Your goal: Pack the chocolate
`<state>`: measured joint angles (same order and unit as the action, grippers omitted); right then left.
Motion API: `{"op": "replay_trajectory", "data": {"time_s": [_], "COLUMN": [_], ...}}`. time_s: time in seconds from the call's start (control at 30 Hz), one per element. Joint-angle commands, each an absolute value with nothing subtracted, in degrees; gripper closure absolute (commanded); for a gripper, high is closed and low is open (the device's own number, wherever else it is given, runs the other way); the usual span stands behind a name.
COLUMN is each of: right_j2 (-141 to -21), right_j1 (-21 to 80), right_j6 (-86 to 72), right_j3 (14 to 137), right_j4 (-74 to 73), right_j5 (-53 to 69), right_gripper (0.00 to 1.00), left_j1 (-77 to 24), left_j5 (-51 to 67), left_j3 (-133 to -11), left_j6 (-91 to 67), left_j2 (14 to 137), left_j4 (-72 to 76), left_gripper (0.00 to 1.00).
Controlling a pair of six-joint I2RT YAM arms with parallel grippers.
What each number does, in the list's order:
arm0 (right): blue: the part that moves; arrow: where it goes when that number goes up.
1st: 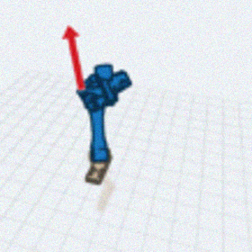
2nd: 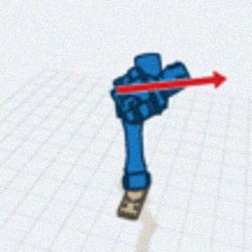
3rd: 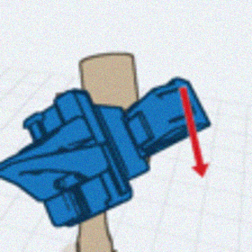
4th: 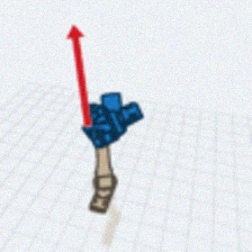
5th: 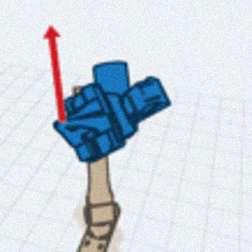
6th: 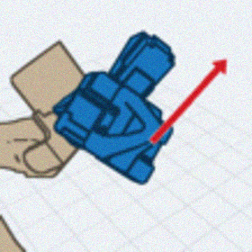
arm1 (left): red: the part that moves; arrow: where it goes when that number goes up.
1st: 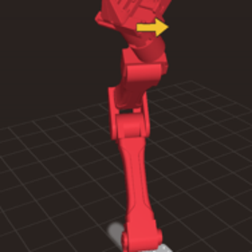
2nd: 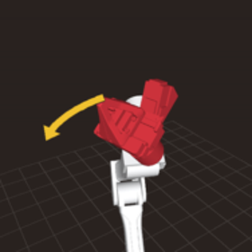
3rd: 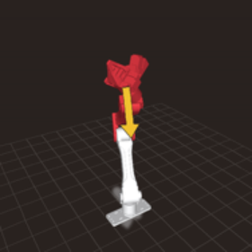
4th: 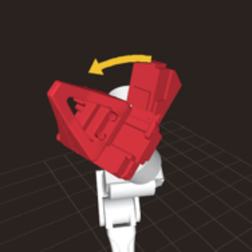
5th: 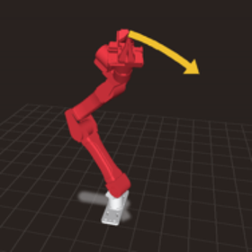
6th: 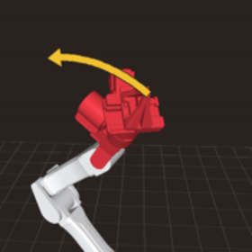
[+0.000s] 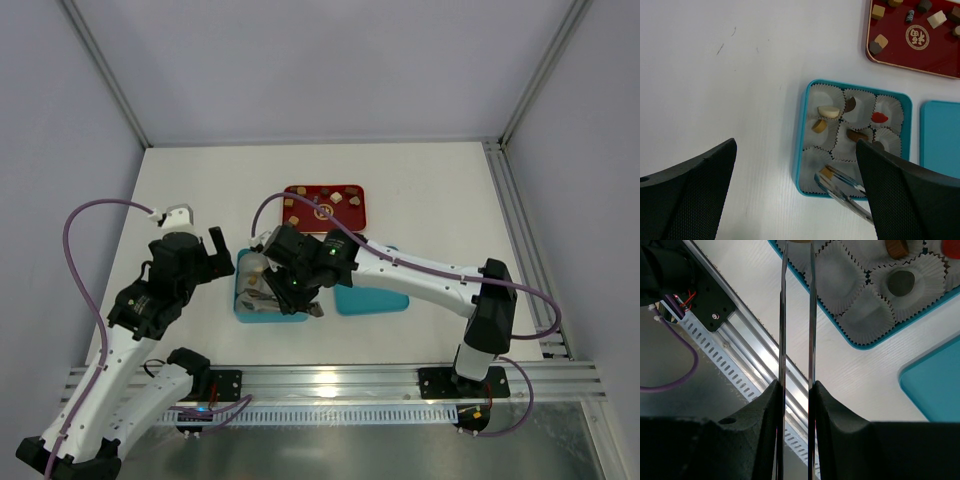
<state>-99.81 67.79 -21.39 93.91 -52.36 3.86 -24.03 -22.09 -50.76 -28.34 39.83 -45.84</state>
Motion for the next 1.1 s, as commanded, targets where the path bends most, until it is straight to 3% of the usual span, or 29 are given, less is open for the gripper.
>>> {"op": "replay_trajectory", "data": {"time_s": [0.0,1.07], "right_j2": [-100.11,-101.34], "right_j1": [68.2,68.2], "right_j6": [-22.06,-21.45], "right_j3": [94.04,94.66], "right_j4": [-50.01,-50.01], "right_j5": [4.83,4.66], "right_gripper": [0.69,0.61], "left_j1": [-24.17,-24.17], "left_j5": [-23.2,-23.38], "left_j3": [-51.15,-51.07], "left_j6": [-29.0,-29.09], "left_j2": [39.29,39.11], "left_j4": [-45.0,-44.91], "left_gripper": [0.0,0.0]}}
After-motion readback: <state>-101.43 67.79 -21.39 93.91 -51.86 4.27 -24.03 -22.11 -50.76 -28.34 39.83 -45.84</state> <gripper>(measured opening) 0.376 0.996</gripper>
